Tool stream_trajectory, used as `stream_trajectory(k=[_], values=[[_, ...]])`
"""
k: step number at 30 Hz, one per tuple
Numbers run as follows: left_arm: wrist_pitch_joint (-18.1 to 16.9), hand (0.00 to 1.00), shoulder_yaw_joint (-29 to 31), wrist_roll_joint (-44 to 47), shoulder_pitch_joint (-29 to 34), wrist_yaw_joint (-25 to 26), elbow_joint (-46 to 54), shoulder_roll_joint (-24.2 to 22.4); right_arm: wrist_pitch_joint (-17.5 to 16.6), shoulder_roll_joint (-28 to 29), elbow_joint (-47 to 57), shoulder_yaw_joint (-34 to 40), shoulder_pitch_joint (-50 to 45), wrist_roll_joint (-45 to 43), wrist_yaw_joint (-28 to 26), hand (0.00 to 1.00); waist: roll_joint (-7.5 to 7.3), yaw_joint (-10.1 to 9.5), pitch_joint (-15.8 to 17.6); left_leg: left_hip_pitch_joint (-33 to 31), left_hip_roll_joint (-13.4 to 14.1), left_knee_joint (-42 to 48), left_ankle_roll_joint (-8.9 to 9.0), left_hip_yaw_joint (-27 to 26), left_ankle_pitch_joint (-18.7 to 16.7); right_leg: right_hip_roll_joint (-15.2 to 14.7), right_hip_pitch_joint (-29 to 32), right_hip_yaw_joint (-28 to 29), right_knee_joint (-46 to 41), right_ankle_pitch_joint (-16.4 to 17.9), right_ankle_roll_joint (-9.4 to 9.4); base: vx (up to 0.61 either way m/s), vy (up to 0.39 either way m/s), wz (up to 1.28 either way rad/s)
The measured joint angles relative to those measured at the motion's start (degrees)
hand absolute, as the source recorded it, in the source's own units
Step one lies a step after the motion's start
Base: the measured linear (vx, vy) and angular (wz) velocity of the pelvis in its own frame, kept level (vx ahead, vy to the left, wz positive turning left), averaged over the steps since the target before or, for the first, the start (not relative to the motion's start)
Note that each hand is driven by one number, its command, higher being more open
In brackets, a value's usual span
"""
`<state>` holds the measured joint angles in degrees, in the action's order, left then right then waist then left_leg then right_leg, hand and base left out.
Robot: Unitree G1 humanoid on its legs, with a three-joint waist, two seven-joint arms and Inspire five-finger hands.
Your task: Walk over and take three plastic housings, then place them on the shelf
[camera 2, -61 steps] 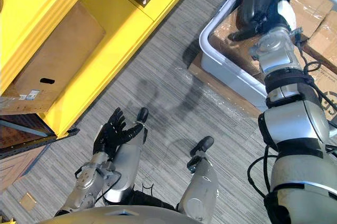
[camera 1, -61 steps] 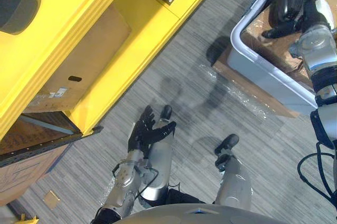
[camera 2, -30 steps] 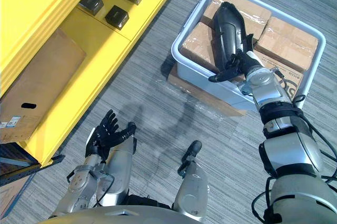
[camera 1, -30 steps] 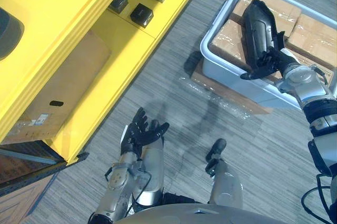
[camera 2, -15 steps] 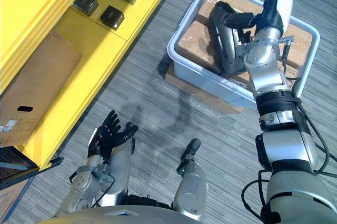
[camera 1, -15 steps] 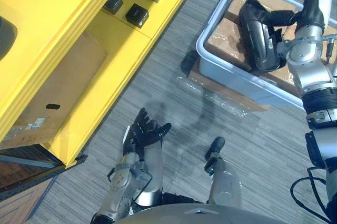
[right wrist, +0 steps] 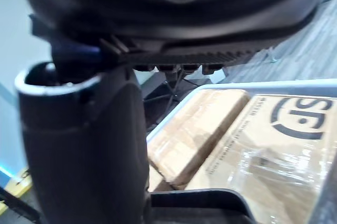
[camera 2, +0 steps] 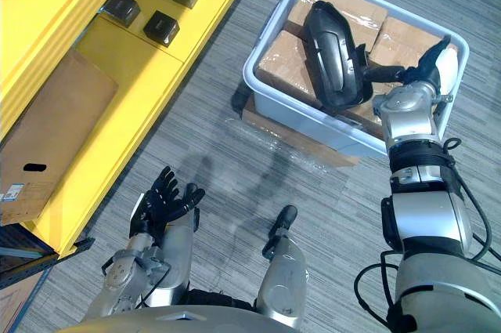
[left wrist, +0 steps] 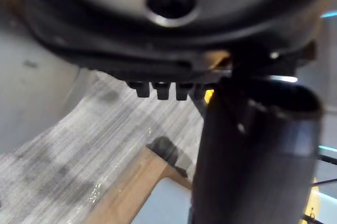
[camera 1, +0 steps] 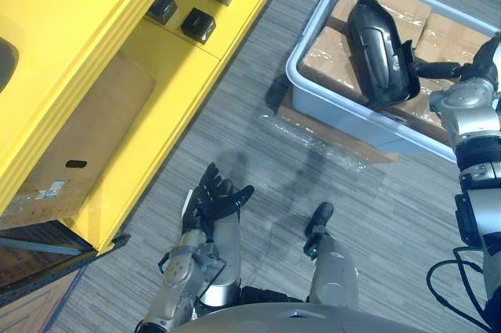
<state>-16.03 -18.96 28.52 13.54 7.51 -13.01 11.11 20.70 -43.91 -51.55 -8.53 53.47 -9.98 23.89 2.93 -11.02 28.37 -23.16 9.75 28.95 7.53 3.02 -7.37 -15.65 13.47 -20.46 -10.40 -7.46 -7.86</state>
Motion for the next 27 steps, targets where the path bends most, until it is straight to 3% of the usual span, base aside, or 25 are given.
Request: stream_trajectory(k=[7,13,14,17,22,27], values=[[-0.02,1.0,-1.04,-2.41,-0.76,0.73,-0.07,-0.47,0.38,-2.84,-7.94,-0.01,1.87,-4.52,-6.26,1.0,0.9,0.04,0.47,-2.48,0.42,2.88,-0.25,0.0,-1.55,0.56,0.82,0.27,1.03,-0.69,-0.36,0.0,0.063,-0.04],[-0.03,1.0,-4.01,-2.37,-4.89,2.43,-2.83,-2.25,-0.23,-5.35,-17.38,0.12,5.12,-4.1,-11.38,1.0,4.81,-1.49,1.2,-6.47,0.37,4.82,-0.53,0.35,-1.95,0.68,3.79,0.2,1.27,-1.49,-0.51,0.0,0.057,-0.02],[-0.11,1.0,-4.61,-2.36,-5.31,2.96,-2.88,-2.36,-0.34,-5.42,-17.48,0.03,5.52,-2.96,-11.08,0.0,5.32,-1.6,1.25,-7.17,0.31,5.02,-0.55,0.38,-1.97,0.61,4.49,0.27,1.03,-1.53,-0.55,0.01,0.063,0.01],[-0.2,1.0,-6.97,-2.36,-7.22,4.32,-4.01,-2.48,-0.23,-8.06,-18.23,-0.21,6.39,-0.64,-10.9,0.0,6.74,-2.94,1.38,-7.67,-0.16,5.04,-0.62,0.45,-1.97,0.01,5.49,0.22,0.01,-1.47,-0.54,0.0,0.053,0.02],[-1.67,1.0,-8.73,-2.15,-8.97,4.99,-5.58,-3.13,0.2,-13.36,-19.82,-4.04,7.23,2.94,-8.52,0.0,7.7,-4.35,0.86,-10.27,-1.46,4.58,-1.33,0.43,-1.62,-1.44,8.4,-0.12,-0.65,-1.28,-0.41,-0.04,0.048,0.05],[-2.51,1.0,-10.46,-2.06,-9.49,4.59,-7.53,-3.4,-0.03,-17.21,-20.9,-6.75,7.1,6.05,-8.15,0.0,9.33,-4.57,-0.25,-10.44,-2.47,2.09,-1.05,1.26,-0.52,-2.29,9.01,-1.64,-0.6,-1.1,-0.07,0.01,0.015,0.1]])
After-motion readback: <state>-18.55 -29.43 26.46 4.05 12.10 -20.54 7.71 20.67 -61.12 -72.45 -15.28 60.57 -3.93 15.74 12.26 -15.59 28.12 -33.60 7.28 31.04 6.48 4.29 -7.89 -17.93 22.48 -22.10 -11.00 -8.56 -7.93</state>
